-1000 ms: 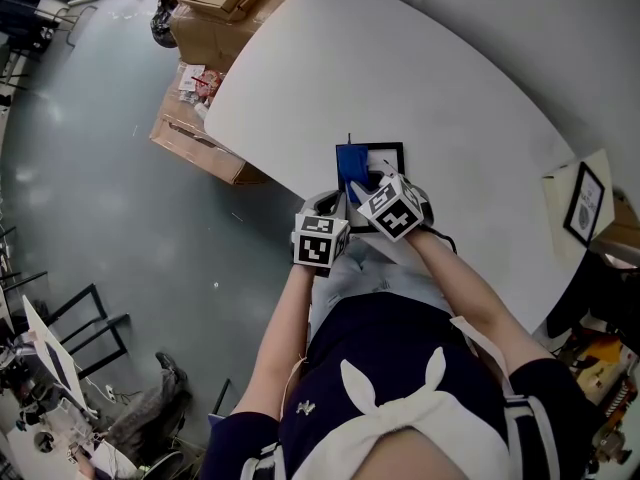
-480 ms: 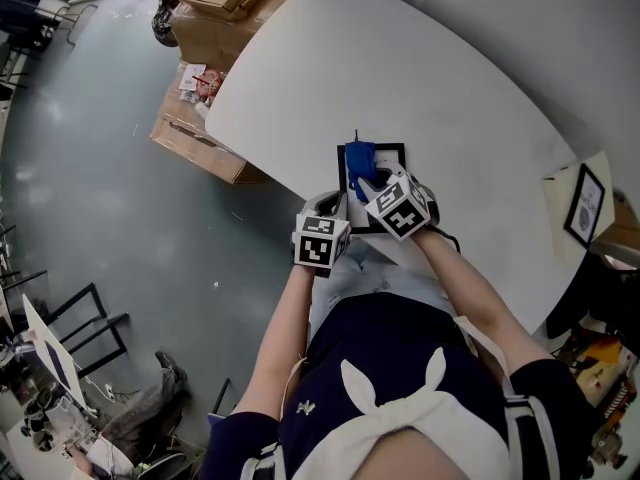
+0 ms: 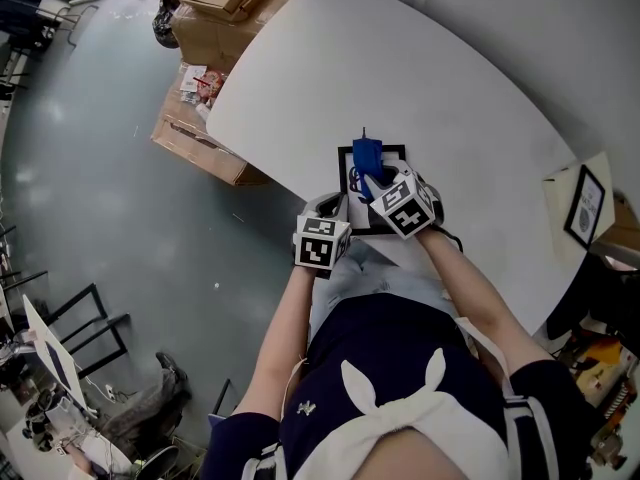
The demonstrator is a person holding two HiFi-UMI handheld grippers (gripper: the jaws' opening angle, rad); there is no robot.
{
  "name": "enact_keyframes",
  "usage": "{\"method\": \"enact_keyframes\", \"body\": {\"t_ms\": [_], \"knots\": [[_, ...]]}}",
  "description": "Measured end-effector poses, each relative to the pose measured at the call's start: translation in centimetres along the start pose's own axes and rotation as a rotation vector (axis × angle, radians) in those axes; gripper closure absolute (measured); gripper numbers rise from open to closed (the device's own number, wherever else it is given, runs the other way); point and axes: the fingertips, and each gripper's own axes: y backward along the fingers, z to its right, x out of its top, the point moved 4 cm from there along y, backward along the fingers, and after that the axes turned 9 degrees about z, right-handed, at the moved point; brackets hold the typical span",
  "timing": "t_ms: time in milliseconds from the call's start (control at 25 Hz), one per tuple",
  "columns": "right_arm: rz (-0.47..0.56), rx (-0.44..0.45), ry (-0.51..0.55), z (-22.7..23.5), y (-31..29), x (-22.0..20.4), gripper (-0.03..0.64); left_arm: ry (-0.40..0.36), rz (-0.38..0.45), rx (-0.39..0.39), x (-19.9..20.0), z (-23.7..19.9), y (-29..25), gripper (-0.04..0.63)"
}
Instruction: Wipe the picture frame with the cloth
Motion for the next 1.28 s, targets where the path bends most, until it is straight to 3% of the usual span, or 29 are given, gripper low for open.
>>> {"method": "enact_keyframes", "body": {"t_ms": [1280], "knots": [[0.001,-0.120,-0.073,4.8,1.4,-1.2,0.552,-0.003,0.000,0.015,-0.1,0.1,0.0,0.592]]}}
